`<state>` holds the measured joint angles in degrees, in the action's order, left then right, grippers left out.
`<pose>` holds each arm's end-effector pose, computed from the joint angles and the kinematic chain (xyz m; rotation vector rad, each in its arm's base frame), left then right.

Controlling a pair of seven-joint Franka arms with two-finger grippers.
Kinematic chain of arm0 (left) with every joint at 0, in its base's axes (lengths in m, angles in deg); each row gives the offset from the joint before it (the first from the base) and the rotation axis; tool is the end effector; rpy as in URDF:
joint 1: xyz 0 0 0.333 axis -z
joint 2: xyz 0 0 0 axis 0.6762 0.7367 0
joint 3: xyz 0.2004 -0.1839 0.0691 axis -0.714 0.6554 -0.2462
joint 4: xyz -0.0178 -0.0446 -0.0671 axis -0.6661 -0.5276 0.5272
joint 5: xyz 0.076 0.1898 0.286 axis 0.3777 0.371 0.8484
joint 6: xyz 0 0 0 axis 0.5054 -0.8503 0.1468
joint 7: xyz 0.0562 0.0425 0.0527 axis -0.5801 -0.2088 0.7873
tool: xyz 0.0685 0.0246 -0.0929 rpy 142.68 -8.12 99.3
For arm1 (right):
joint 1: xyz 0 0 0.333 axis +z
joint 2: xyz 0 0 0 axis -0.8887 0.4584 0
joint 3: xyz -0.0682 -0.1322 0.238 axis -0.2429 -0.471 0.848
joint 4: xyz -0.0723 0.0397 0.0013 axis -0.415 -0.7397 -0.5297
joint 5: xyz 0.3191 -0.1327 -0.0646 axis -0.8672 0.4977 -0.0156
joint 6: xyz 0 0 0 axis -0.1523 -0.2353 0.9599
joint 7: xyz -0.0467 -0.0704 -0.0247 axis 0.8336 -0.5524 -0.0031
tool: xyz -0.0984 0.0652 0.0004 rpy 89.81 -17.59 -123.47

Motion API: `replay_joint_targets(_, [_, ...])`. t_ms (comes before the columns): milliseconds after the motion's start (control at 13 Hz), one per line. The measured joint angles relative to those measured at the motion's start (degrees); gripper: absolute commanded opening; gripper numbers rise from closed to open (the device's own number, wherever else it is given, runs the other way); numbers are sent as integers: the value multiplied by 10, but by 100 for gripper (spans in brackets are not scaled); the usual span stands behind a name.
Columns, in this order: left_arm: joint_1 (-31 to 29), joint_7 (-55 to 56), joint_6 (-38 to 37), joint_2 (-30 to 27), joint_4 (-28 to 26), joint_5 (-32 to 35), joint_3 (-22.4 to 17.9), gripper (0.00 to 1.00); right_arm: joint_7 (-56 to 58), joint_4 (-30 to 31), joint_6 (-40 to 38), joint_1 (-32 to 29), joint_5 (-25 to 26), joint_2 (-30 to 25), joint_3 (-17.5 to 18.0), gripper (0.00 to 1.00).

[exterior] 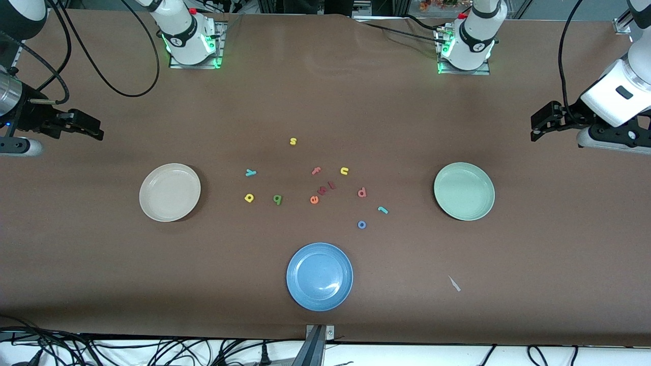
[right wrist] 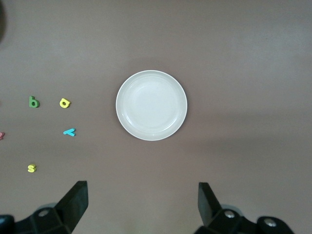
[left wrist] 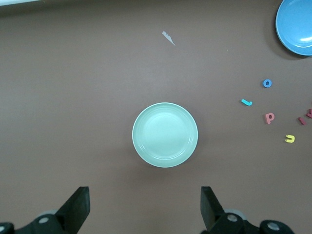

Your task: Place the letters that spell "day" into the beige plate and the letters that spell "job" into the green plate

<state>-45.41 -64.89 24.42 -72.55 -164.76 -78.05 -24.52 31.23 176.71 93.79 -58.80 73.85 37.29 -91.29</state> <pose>0.5297 -0.0476 0.5656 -3.1256 0.2049 -0.0301 0.5339 0.0105 0.5386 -3.1390 0.0473 0.1138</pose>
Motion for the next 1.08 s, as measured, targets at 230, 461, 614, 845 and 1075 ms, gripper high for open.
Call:
replay_joint_targets(230, [0, 0, 0, 0, 0, 0, 0, 100, 0, 0, -1, 0, 0, 0, 0, 100])
replay_joint_targets(461, [1, -5, -13, 4, -1, 0, 0, 100, 0, 0, -1, 0, 0, 0, 0, 100])
replay_joint_targets(614, [4, -7, -35, 13, -1, 0, 2, 100, 0, 1, -9, 3, 0, 4, 3, 100])
replay_joint_targets(845, [13, -10, -39, 32, -2, 0, 6, 100, 0, 4, -21, 9, 0, 23, 6, 100])
replay_joint_targets(1075, [42, -10, -38, 64, -1, 0, 7, 100, 5, 4, -19, 17, 0, 47, 7, 100])
